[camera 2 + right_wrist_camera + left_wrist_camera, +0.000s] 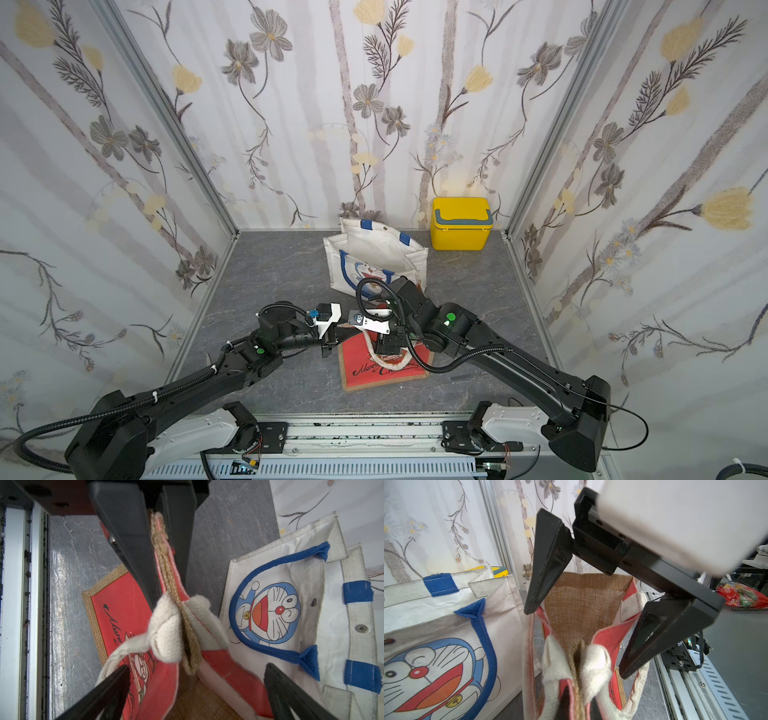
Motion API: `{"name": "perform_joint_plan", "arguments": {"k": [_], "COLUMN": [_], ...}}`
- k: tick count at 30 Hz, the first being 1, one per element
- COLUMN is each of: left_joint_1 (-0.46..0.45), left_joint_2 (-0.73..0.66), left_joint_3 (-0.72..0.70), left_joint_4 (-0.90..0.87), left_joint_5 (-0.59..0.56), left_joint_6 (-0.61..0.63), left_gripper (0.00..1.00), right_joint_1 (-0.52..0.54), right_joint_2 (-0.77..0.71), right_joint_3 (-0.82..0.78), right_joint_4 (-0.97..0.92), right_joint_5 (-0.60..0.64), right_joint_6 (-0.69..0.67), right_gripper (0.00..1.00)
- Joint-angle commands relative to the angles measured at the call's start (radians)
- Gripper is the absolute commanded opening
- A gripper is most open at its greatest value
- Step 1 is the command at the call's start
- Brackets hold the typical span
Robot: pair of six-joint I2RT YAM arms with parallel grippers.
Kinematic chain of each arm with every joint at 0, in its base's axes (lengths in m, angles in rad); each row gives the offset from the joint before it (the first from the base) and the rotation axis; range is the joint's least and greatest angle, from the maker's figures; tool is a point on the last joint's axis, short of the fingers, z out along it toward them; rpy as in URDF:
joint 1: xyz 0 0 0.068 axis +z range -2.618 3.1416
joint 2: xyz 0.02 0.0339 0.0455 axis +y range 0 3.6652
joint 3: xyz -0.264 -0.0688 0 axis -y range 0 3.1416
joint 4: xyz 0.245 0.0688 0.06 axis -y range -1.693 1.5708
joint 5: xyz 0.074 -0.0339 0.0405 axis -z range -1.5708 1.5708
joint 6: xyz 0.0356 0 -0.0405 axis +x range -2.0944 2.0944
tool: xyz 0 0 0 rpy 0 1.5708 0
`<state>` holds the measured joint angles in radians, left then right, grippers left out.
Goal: Put away the canvas bag
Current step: Press the canvas bag at the center of the board.
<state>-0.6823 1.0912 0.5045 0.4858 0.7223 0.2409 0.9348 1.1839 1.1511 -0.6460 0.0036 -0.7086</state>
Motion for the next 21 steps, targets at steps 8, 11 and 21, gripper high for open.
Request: {"name": "perform_joint_plan", "arguments": {"k": [8, 11, 21], "left_joint_1": [0.003, 0.002, 0.007], "left_joint_2": [-0.043, -0.056, -0.065], "left_joint_3": [0.006, 0.002, -0.024], "left_joint_4": [-0.012, -0.021, -0.004], "left_joint_5": [0.063, 0.041, -0.056], "left_joint_6": [0.049, 0.058, 0.048], "left_gripper": [0.00, 0.00, 0.00], "right_joint_1": [-0.019, -0.044, -0.066], "right_joint_2": [0.062, 0.077, 0.005], "right_joint_3": [-0.015, -0.012, -0.021], "right_joint_4": [0.003, -0.040, -0.128], "right_joint_5": [-0.046, -0.054, 0.021], "right_joint_6": [-0.077, -0.042, 0.033], "right_gripper": [0.99, 0.90, 0.40]}}
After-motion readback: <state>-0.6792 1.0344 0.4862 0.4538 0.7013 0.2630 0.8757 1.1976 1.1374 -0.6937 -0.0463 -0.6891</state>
